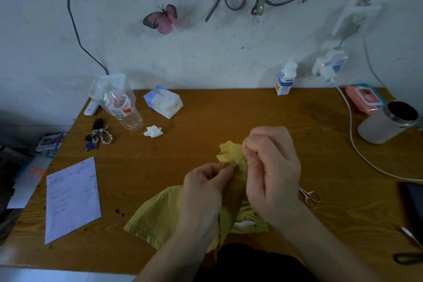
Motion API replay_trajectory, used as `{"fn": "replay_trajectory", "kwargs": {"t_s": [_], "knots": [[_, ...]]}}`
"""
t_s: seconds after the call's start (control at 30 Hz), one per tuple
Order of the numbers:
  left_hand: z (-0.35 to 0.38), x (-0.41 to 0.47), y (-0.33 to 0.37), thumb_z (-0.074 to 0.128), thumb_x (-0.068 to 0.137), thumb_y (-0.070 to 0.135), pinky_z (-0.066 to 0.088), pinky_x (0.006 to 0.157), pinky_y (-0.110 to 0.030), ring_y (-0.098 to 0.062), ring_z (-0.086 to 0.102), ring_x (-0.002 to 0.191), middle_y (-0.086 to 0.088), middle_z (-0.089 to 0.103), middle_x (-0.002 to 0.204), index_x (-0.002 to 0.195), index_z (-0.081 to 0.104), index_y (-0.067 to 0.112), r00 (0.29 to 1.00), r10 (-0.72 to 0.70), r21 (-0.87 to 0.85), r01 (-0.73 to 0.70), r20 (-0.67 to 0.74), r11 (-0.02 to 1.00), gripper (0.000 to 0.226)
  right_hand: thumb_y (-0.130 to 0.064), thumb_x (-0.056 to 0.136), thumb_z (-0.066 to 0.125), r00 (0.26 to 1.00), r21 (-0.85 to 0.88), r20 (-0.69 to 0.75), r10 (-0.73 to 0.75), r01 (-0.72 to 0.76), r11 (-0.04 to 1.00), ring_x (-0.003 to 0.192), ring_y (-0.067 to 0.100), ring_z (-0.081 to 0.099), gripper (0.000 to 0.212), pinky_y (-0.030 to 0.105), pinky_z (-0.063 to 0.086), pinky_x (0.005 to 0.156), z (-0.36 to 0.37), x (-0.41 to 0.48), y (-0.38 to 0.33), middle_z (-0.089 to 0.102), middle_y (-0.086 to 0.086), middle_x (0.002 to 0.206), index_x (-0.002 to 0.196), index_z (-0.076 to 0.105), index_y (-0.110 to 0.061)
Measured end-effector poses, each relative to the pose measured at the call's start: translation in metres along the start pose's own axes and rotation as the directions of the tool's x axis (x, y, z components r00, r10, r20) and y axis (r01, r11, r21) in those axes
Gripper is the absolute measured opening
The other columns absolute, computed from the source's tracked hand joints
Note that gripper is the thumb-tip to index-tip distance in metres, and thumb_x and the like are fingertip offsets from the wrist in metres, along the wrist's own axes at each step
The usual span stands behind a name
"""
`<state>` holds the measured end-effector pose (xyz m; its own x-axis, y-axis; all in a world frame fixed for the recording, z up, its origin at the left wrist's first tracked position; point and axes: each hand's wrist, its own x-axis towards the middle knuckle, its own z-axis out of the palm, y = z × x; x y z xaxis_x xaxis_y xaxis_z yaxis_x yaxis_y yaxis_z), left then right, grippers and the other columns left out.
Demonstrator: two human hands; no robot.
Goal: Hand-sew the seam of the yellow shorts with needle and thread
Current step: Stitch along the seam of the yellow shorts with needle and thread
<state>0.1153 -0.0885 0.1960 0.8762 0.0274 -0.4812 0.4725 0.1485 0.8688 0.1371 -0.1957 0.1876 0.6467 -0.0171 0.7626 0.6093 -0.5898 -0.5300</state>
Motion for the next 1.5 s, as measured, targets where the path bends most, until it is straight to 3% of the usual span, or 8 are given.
{"fn": "replay_trajectory", "kwargs": {"t_s": [0.07,0.17,0.23,0.33,0.5,0.73,1.03,1.5], "knots": [[-0.001,-0.004,-0.003,0.065,0.082,0.016,0.054,0.054,-0.031,-0.023,0.062,0.057,-0.016,0.067,0.068,0.065,0.073,0.009,1.000,-0.010,-0.086,0.011,0.006,0.996,0.020,-0.002,0.087,0.042,0.999,0.062,0.011,0.036,-0.037,0.997,0.072,0.012,0.047,0.021,0.025,0.040,0.061,0.000,0.011,0.002,0.054,0.007,0.074,0.072,0.058,-0.001],[-0.006,-0.008,0.005,0.065,0.073,0.024,0.057,0.059,-0.035,-0.025,0.065,0.062,-0.014,0.070,0.072,0.069,0.074,0.013,0.995,0.103,-0.175,-0.102,-0.003,0.979,0.014,-0.011,0.093,0.042,0.930,0.289,0.150,0.337,-0.367,0.884,0.062,0.004,0.045,0.021,0.016,0.037,0.058,-0.005,0.016,0.004,0.051,-0.005,0.069,0.079,0.056,-0.006],[-0.010,-0.007,0.010,0.064,0.073,0.026,0.059,0.064,-0.038,-0.027,0.069,0.069,-0.016,0.072,0.080,0.074,0.074,0.013,0.987,0.157,-0.193,-0.159,-0.025,0.968,0.016,-0.017,0.093,0.041,0.801,0.516,0.295,0.522,-0.593,0.618,0.055,0.003,0.042,0.023,0.015,0.034,0.050,-0.010,0.016,0.001,0.055,-0.006,0.068,0.079,0.059,-0.016],[-0.016,-0.007,0.014,0.064,0.072,0.026,0.059,0.070,-0.039,-0.028,0.069,0.074,-0.017,0.072,0.083,0.076,0.073,0.012,0.986,0.157,-0.231,-0.164,-0.049,0.959,0.017,-0.018,0.092,0.045,0.667,0.726,0.466,0.581,-0.664,0.179,0.049,0.007,0.044,0.024,0.017,0.037,0.044,-0.016,0.018,-0.004,0.066,0.001,0.077,0.073,0.059,-0.020],[-0.018,-0.006,0.016,0.064,0.071,0.024,0.059,0.069,-0.036,-0.026,0.068,0.074,-0.018,0.071,0.086,0.081,0.071,0.007,0.985,0.162,-0.271,-0.172,-0.058,0.947,0.021,-0.017,0.088,0.043,0.596,0.771,0.567,0.568,-0.627,-0.111,0.044,0.007,0.044,0.017,0.018,0.040,0.042,-0.025,0.025,-0.006,0.058,0.002,0.062,0.076,0.053,-0.011],[-0.025,-0.002,0.021,0.064,0.070,0.019,0.060,0.067,-0.031,-0.020,0.069,0.071,-0.012,0.072,0.079,0.070,0.073,0.014,0.986,0.147,-0.341,-0.164,-0.075,0.926,0.011,-0.016,0.089,0.042,0.585,0.769,0.547,0.599,-0.634,-0.083,0.042,0.005,0.037,0.019,0.016,0.037,0.040,-0.038,0.021,-0.003,0.044,-0.003,0.054,0.076,0.055,-0.011],[-0.036,0.007,0.027,0.066,0.068,0.018,0.060,0.073,-0.035,-0.022,0.071,0.074,-0.014,0.073,0.083,0.068,0.074,0.014,0.982,0.141,-0.362,-0.177,-0.126,0.915,0.009,-0.017,0.089,0.043,0.477,0.732,0.523,0.707,-0.675,-0.087,0.041,0.005,0.035,0.020,0.016,0.035,0.037,-0.058,0.004,0.008,0.041,-0.004,0.053,0.075,0.057,-0.012],[-0.040,0.008,0.037,0.063,0.077,0.013,0.056,0.055,-0.023,-0.014,0.071,0.065,-0.005,0.074,0.070,0.060,0.075,0.017,0.969,0.168,-0.358,-0.224,-0.181,0.907,0.021,-0.021,0.086,0.045,0.410,0.742,0.433,0.803,-0.667,-0.060,0.041,0.003,0.032,0.020,0.014,0.033,0.036,-0.077,0.002,0.018,0.039,-0.007,0.053,0.072,0.059,-0.016]]}}
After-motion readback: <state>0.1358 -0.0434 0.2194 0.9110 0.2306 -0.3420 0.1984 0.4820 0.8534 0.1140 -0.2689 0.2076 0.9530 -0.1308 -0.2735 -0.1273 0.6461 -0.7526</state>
